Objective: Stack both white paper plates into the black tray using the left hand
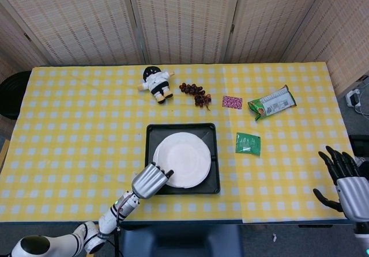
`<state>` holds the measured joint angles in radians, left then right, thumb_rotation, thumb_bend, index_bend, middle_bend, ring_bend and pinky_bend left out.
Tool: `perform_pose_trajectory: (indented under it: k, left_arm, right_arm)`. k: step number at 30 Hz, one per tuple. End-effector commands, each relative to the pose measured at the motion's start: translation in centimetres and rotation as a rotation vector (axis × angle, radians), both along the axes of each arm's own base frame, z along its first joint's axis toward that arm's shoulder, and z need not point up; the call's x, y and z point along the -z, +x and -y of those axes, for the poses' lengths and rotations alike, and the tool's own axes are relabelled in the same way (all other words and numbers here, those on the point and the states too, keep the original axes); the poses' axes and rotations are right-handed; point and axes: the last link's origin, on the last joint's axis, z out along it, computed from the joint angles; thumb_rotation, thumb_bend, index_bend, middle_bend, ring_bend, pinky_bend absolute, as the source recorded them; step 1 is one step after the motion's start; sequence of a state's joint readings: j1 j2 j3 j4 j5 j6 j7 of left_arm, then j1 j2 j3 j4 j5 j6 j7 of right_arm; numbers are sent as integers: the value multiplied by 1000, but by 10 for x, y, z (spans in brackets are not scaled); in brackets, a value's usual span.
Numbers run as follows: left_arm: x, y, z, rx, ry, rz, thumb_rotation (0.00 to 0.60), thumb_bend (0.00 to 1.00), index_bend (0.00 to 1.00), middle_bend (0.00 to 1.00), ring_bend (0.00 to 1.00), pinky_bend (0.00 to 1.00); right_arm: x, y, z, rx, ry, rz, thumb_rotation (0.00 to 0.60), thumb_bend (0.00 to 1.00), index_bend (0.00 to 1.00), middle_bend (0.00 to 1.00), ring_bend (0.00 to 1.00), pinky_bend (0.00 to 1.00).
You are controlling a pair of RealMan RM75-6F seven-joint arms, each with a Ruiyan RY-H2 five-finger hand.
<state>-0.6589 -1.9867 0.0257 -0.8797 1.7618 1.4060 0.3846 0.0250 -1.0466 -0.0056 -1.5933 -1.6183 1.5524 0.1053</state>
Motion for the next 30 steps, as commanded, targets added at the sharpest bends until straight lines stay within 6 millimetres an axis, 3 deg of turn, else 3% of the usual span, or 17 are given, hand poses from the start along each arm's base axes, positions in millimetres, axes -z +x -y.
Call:
perform_pose_trajectory:
  k: [1, 12, 26, 30]
  left_arm:
    - [8, -2, -7, -19, -7, -11, 600, 510, 691, 1000, 1000, 1000]
    - [18, -10, -18, -51, -1, -38, 600, 509, 691, 1000, 1000, 1000]
    - [15, -6, -1, -19, -19, 5, 600, 509, 694, 1000, 1000, 1000]
    - [15, -6, 0, -29, -19, 7, 600, 505, 650, 1000, 1000, 1000]
  right_arm:
    - [-1, -1, 1, 6, -2, 1, 600, 292, 0, 0, 0, 0]
    - [-4, -4, 4, 18, -9, 2, 600, 292, 0, 0, 0, 0]
    - [-3, -1, 0, 6, -14, 3, 600, 291, 0, 0, 0, 0]
    - [-4, -1, -1, 0, -13, 4, 600, 292, 0, 0, 0, 0]
